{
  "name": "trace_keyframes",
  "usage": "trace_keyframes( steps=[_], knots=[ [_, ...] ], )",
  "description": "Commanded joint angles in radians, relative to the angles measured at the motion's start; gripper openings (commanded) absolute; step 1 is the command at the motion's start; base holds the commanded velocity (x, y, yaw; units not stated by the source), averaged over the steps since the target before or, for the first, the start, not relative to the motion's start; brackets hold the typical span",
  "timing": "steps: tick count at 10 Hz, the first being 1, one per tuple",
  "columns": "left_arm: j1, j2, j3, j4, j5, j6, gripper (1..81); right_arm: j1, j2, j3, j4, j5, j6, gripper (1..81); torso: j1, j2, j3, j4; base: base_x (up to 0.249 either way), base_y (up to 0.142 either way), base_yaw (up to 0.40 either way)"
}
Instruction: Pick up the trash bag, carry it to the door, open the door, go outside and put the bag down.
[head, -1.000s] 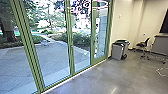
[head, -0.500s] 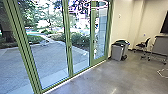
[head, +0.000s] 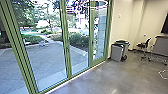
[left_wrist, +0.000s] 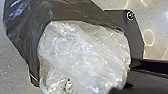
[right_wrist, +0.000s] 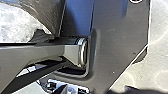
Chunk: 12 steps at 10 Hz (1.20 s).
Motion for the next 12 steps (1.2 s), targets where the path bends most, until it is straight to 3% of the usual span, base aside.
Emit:
trace_keyframes(
  steps=[1, 12],
  knots=[
    [-0.060, 0.003, 0.004, 0.005, 0.061, 0.007, 1.0, 0.048, 0.003, 0.001, -0.005, -0.066, -0.001, 81.1, 0.000, 0.000, 0.000, 0.000, 0.137, -0.076, 0.000],
    [-0.060, 0.005, 0.004, 0.003, 0.060, 0.008, 1.0, 0.048, 0.003, -0.002, -0.008, -0.065, -0.001, 81.1, 0.000, 0.000, 0.000, 0.000, 0.143, -0.080, 0.000]
  ],
)
